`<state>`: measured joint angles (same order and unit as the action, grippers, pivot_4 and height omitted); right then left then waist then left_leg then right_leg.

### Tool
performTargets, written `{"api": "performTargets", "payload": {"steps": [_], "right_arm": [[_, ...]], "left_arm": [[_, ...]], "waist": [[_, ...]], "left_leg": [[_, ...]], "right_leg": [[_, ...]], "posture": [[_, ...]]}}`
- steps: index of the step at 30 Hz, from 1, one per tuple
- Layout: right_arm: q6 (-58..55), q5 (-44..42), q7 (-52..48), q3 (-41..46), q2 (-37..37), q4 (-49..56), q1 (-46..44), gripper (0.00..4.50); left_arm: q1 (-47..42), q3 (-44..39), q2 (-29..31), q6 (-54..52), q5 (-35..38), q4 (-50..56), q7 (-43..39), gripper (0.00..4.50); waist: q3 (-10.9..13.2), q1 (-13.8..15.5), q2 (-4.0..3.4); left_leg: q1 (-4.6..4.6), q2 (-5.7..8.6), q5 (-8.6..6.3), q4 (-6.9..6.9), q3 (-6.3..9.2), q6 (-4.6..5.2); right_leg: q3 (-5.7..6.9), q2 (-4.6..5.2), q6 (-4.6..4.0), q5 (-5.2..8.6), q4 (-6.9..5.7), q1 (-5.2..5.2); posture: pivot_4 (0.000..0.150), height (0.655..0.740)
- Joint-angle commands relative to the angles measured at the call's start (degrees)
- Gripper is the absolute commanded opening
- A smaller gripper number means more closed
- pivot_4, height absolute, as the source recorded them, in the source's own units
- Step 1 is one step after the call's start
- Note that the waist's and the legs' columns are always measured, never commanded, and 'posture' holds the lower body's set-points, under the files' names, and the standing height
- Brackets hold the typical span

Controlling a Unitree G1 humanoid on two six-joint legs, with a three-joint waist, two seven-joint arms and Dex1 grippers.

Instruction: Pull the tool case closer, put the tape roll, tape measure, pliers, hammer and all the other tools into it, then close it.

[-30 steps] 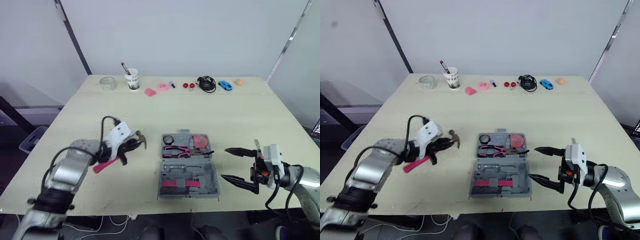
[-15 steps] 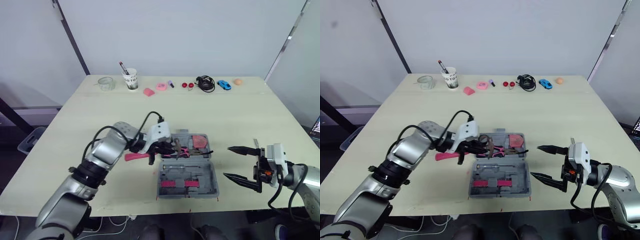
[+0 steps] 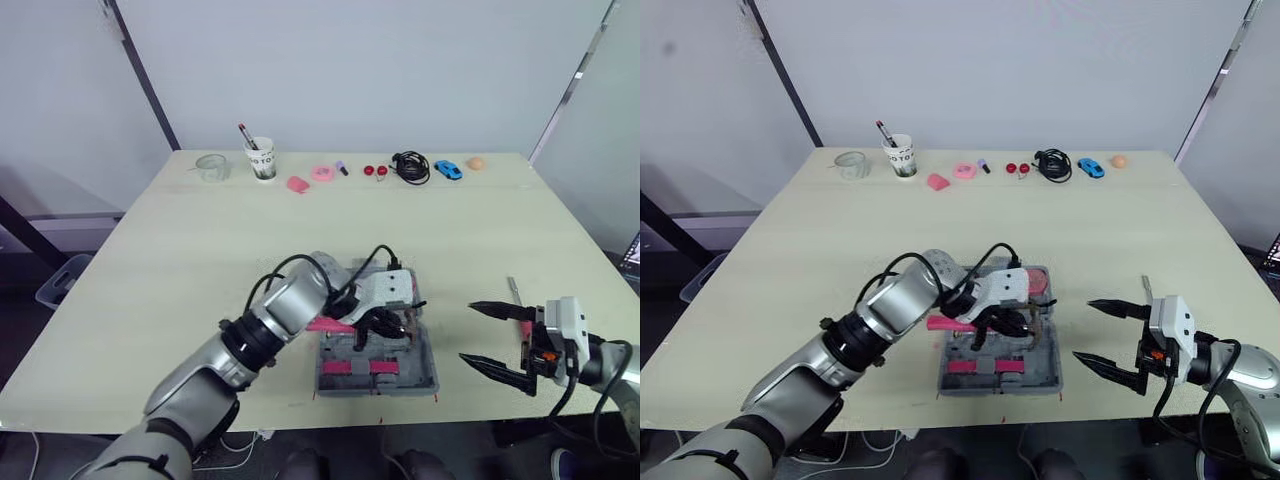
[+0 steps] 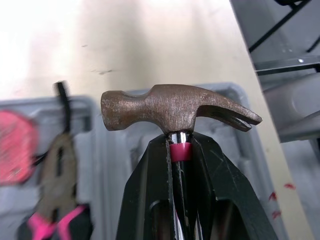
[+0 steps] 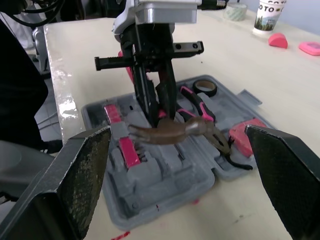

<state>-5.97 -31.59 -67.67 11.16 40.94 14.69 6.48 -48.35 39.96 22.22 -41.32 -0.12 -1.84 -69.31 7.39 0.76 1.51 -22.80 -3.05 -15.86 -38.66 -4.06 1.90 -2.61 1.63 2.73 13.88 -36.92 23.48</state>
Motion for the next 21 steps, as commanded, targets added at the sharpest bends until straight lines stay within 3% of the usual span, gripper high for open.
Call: {"api": "performTargets", "payload": {"steps": [1, 12, 21], "right_arm": [[1.4, -0.7, -1.2, 2.2, 1.1, 0.1, -0.1, 4.50], [1.6, -0.3, -0.3, 1.6, 0.4, 0.2, -0.9, 4.50], [3.2, 0.3, 0.1, 1.8, -0.1, 0.3, 0.6, 4.50]], "left_arm": [[-2.7, 3.9, -3.0, -1.8, -2.4, -1.4, 0.5, 0.07], [-5.9, 9.9, -8.6, -1.2, -7.3, -11.8, 0.8, 0.07], [-6.4, 9.9, -12.5, 1.4, -8.9, -19.2, 1.4, 0.07]], "waist": [[0.0, 0.0, 0.00], [0.0, 0.0, -0.01], [0.0, 0.2, -0.04]], "left_leg": [[0.00, 0.00, 0.00, -0.01, 0.00, 0.00], [-0.01, 0.01, 0.00, -0.02, 0.04, 0.01], [-0.02, 0.06, 0.00, -0.04, 0.08, 0.01]], "right_leg": [[0.00, 0.00, 0.00, 0.00, 0.00, -0.01], [-0.10, -0.09, 0.00, 0.01, 0.00, -0.01], [-0.15, -0.09, -0.03, 0.03, 0.00, -0.04]], "posture": [[0.150, 0.7400], [0.150, 0.7400], [0.150, 0.7400]]}}
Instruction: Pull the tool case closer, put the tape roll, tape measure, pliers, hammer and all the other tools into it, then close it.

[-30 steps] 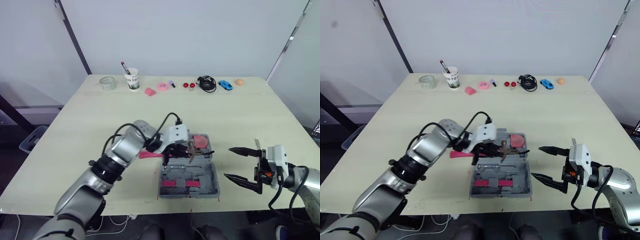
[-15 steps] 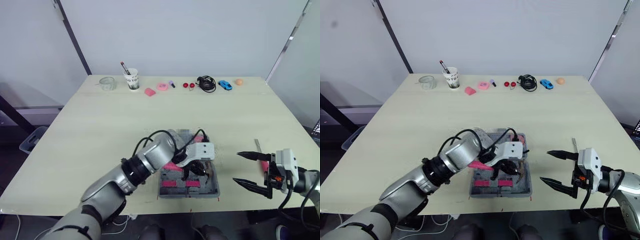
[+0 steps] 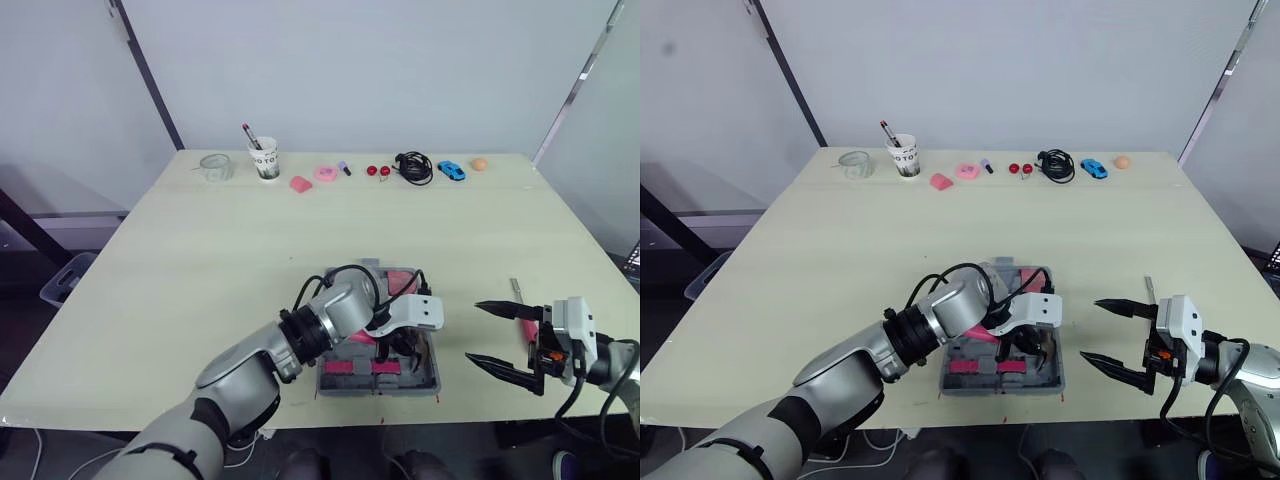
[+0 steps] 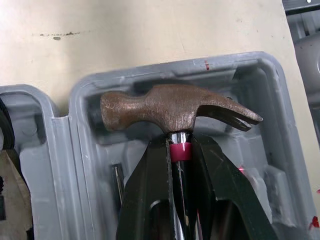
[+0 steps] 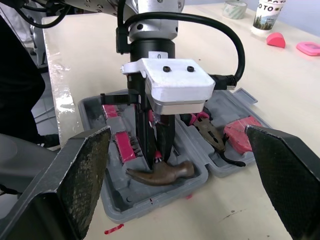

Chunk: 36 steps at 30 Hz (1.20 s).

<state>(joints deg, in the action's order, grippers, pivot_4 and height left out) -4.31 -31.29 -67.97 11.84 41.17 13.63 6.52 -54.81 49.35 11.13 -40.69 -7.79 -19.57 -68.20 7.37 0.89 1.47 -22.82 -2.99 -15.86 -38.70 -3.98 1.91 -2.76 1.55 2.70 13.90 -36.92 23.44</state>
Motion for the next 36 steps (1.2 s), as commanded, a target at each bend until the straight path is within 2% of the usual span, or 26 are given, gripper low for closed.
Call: {"api": "performTargets", "payload": {"steps": [1, 4, 6, 7, 10, 19, 25, 31, 33, 36], "right_arm": [[1.7, 0.0, 0.5, 1.1, -0.4, 1.5, 0.8, 4.50], [2.0, 0.2, 0.9, 0.9, -0.8, 1.9, 1.3, 4.50], [2.0, 0.3, 1.2, 0.7, -1.0, 2.2, 1.5, 4.50], [2.0, 0.3, 1.3, 0.6, -1.1, 2.3, 1.5, 4.50], [1.9, 0.4, 1.3, 0.4, -1.1, 2.4, 1.4, 4.50], [1.6, 0.4, 1.2, 0.0, -1.1, 2.2, 0.5, 4.50], [1.5, 0.4, 1.0, 0.1, -1.0, 2.0, 0.3, 4.50], [1.4, 0.4, 0.8, 0.1, -1.0, 1.8, 0.2, 4.50], [1.5, 0.5, 0.8, 0.0, -1.0, 1.6, 0.1, 4.50], [1.9, 0.5, 1.0, -0.1, -1.6, 1.6, 0.6, 4.50]], "left_arm": [[0.1, 0.5, -1.5, 0.8, -1.5, -1.6, 0.3, 0.07], [0.3, 0.9, -1.3, 1.8, -2.4, -2.2, 0.2, 0.07], [0.4, 0.8, -1.2, 2.1, -2.7, -2.4, 0.0, 1.11], [0.5, 0.7, -1.2, 2.3, -2.9, -2.5, -0.1, 1.43], [0.6, 0.5, -1.2, 2.5, -3.4, -2.6, -0.2, 2.81], [0.2, -0.5, -0.7, 4.0, -4.4, -1.8, -0.5, 2.81], [-0.1, -2.5, 3.1, 6.2, -3.3, 3.2, -3.4, 2.81], [1.9, -10.1, 7.6, 9.6, 3.3, 9.7, -7.4, 2.81], [2.2, -13.5, 7.5, 9.5, 5.6, 9.3, -6.7, 2.81], [5.0, -20.9, 8.9, 14.9, 9.7, 7.9, -5.0, 2.81]], "waist": [[0.0, 0.1, -0.01], [0.0, 0.1, -0.02], [0.0, 0.0, -0.02], [0.0, 0.0, -0.02], [0.0, -0.2, -0.02], [0.0, -0.2, -0.04], [0.0, -0.3, -0.06], [0.0, 0.0, -0.09], [0.0, 0.1, -0.09], [0.0, -0.1, -0.10]], "left_leg": [[0.00, 0.03, 0.00, -0.01, 0.05, 0.00], [0.00, 0.16, 0.00, -0.06, 0.16, 0.00], [0.00, 0.23, 0.01, -0.09, 0.21, 0.01], [0.00, 0.24, 0.01, -0.11, 0.22, 0.01], [0.00, 0.24, 0.00, -0.12, 0.22, 0.02], [0.01, 0.22, 0.00, -0.12, 0.37, 0.02], [0.02, 0.21, 0.00, -0.12, 0.40, 0.02], [0.00, 0.21, 0.00, -0.12, 0.42, 0.02], [-0.03, 0.23, 0.00, -0.15, 0.42, 0.02], [-0.05, 0.26, 0.00, -0.20, 0.41, 0.02]], "right_leg": [[0.00, -0.01, 0.00, 0.00, 0.00, -0.02], [-0.10, -0.01, 0.03, 0.03, 0.00, -0.09], [-0.18, -0.01, 0.00, 0.06, -0.01, -0.12], [-0.18, -0.01, 0.01, 0.07, -0.01, -0.13], [-0.22, -0.03, 0.04, 0.07, -0.01, -0.13], [-0.22, -0.11, 0.07, 0.07, -0.07, -0.13], [-0.23, -0.12, 0.07, 0.06, -0.09, -0.12], [-0.24, -0.10, 0.07, 0.06, -0.09, -0.12], [-0.24, -0.08, 0.08, 0.06, -0.09, -0.13], [-0.26, -0.09, 0.11, 0.07, -0.09, -0.13]], "posture": [[0.150, 0.7400], [0.150, 0.7400], [0.150, 0.7400], [0.150, 0.7400], [0.150, 0.7400], [0.150, 0.7400], [0.150, 0.7400], [0.150, 0.7400], [0.150, 0.7400], [0.150, 0.7400]]}}
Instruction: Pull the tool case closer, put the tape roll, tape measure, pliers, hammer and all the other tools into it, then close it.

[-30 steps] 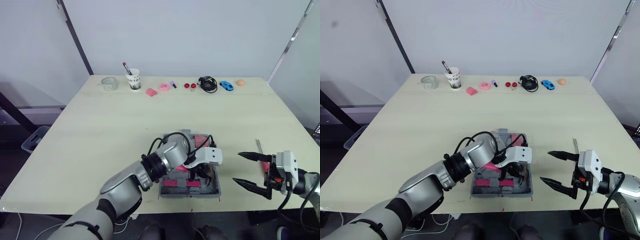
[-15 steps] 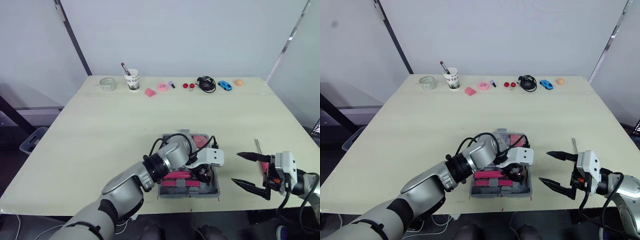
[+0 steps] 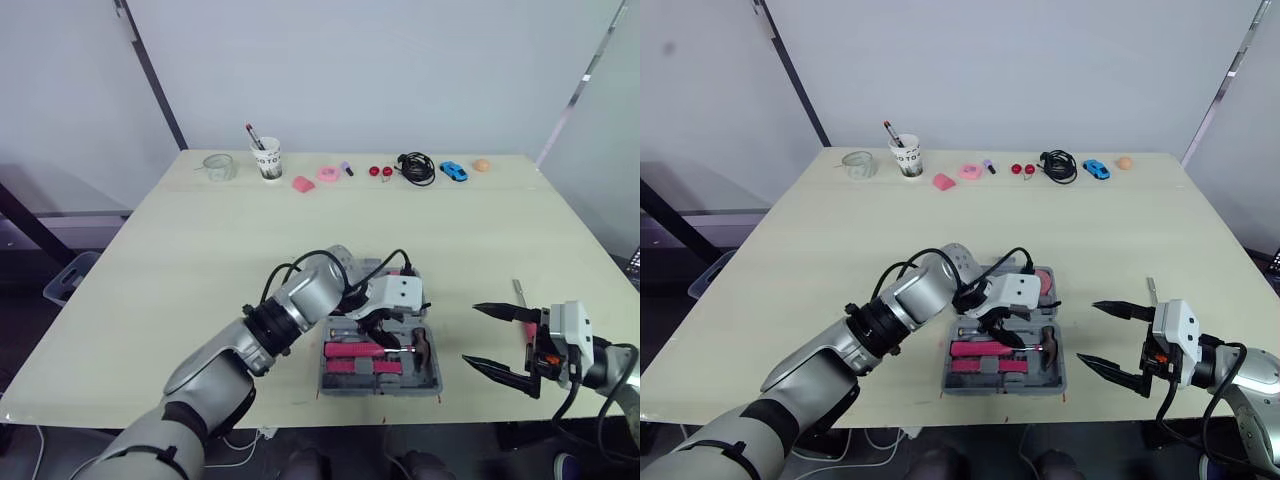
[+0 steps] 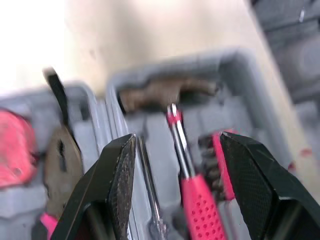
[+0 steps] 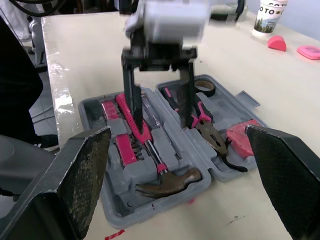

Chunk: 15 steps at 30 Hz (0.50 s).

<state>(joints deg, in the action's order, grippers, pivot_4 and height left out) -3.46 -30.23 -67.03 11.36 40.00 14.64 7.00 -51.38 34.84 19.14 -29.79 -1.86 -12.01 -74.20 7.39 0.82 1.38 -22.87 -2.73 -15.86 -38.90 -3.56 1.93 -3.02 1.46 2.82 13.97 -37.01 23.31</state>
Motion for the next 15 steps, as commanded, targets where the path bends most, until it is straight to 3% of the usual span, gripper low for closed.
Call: {"api": "performTargets", "payload": {"steps": [1, 8, 14, 15], "right_arm": [[1.2, -0.4, 0.1, 0.2, -0.6, 0.3, 0.0, 4.50], [1.5, 0.1, -0.9, -0.8, -0.7, -1.9, -2.0, 4.50], [1.6, 0.1, -1.5, -0.7, -0.4, -2.3, -2.4, 4.50], [1.6, 0.2, -1.6, -0.7, -0.4, -2.4, -2.4, 4.50]], "left_arm": [[2.9, -9.4, 1.2, 5.4, 5.5, -0.1, 1.9, 2.81], [13.4, -14.8, 6.8, 18.5, 9.7, 1.4, -1.7, 2.81], [18.1, -16.3, 7.1, 18.5, 12.0, 1.1, -1.8, 2.81], [18.7, -16.4, 7.0, 19.1, 12.0, 0.4, -1.6, 2.58]], "waist": [[0.0, -0.2, -0.01], [0.0, -0.4, -0.06], [0.0, 0.2, -0.06], [0.0, 0.1, -0.06]], "left_leg": [[0.01, 0.00, 0.00, 0.00, 0.00, 0.00], [0.11, -0.07, 0.00, 0.00, 0.03, 0.00], [0.03, -0.03, 0.00, -0.10, -0.06, 0.00], [0.03, -0.03, 0.00, -0.11, -0.07, -0.01]], "right_leg": [[-0.01, 0.00, 0.00, 0.00, 0.00, 0.00], [-0.05, -0.08, 0.02, -0.01, -0.15, 0.01], [-0.02, -0.07, 0.02, -0.01, -0.14, -0.02], [-0.03, -0.07, 0.03, -0.01, -0.14, -0.04]], "posture": [[0.150, 0.7400], [0.150, 0.7400], [0.150, 0.7400], [0.150, 0.7400]]}}
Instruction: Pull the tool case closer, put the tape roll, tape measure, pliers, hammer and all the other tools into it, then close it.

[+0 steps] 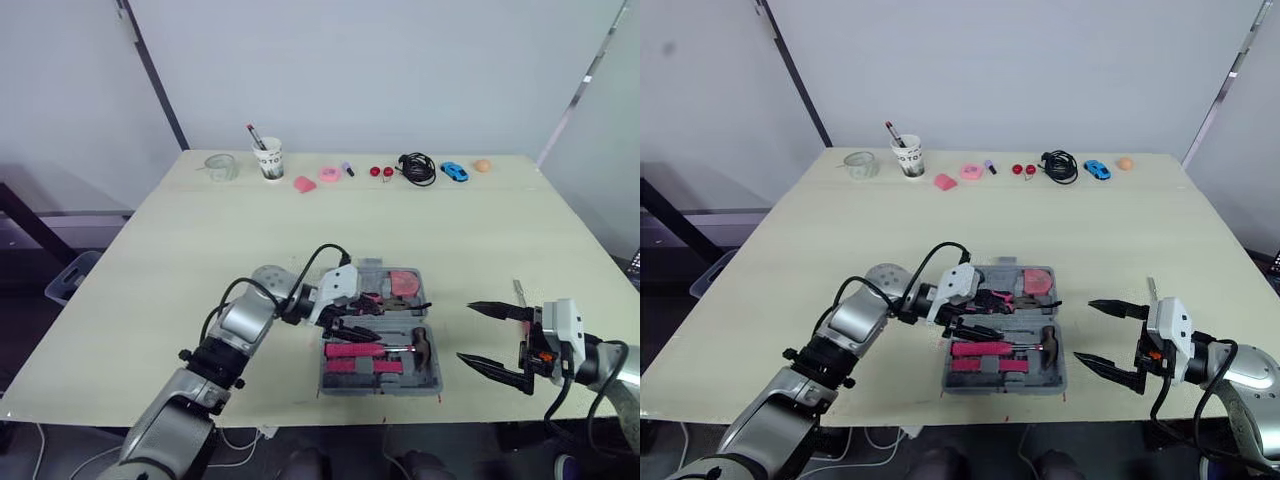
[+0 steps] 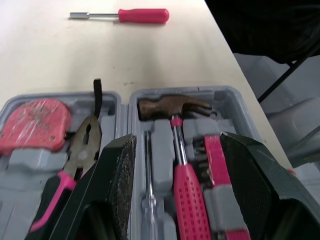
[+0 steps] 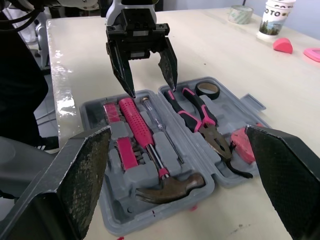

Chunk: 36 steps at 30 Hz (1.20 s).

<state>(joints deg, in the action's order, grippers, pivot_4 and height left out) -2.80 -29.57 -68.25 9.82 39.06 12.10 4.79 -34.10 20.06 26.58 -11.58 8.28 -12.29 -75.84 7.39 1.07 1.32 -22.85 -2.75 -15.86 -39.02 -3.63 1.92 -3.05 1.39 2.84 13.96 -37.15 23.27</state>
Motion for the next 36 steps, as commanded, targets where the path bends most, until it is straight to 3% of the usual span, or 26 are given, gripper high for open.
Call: {"api": "performTargets", "payload": {"steps": [1, 4, 6, 28, 36], "right_arm": [[0.9, -0.5, -0.4, 0.8, 0.5, 0.2, -0.1, 4.50], [0.9, -0.5, -0.5, 0.8, 0.4, 0.4, 0.1, 4.50], [1.0, -0.5, -0.7, 0.8, 0.5, 0.3, 0.3, 4.50], [1.6, -0.1, -0.6, 1.8, 1.1, -0.2, 2.0, 4.50], [1.5, -0.4, 0.6, 1.9, 0.7, -1.2, 2.2, 4.50]], "left_arm": [[1.9, -1.4, -0.3, 2.4, 1.2, -0.1, 0.2, 2.32], [2.9, -1.3, -0.6, 4.6, 0.5, -1.7, 1.0, 1.17], [3.4, -0.8, -0.9, 5.9, -0.1, -3.2, 1.2, 0.09], [7.7, 4.1, -3.9, 14.9, -8.2, -16.1, 4.2, 0.03], [9.4, -3.3, -6.0, 14.4, -1.8, -10.2, 8.8, 0.03]], "waist": [[0.0, -0.3, 0.00], [0.0, -0.3, 0.00], [0.0, -0.3, 0.00], [-0.1, -0.2, -0.08], [-0.2, -0.3, -0.24]], "left_leg": [[0.01, 0.00, 0.00, 0.00, -0.01, 0.00], [0.02, 0.00, 0.00, 0.00, 0.02, 0.00], [0.03, -0.01, 0.00, 0.00, 0.03, 0.00], [0.17, -0.01, -0.01, -0.04, 0.04, 0.01], [0.21, -0.01, -0.01, -0.06, 0.05, 0.00]], "right_leg": [[-0.01, 0.00, 0.00, 0.00, 0.00, -0.01], [0.01, -0.02, 0.00, 0.00, -0.02, -0.01], [0.01, -0.02, 0.00, 0.00, -0.06, 0.00], [0.02, -0.01, 0.00, 0.00, -0.05, -0.16], [0.02, 0.00, -0.04, 0.02, -0.05, -0.19]], "posture": [[0.150, 0.7400], [0.150, 0.7400], [0.150, 0.7400], [0.150, 0.7400], [0.150, 0.7400]]}}
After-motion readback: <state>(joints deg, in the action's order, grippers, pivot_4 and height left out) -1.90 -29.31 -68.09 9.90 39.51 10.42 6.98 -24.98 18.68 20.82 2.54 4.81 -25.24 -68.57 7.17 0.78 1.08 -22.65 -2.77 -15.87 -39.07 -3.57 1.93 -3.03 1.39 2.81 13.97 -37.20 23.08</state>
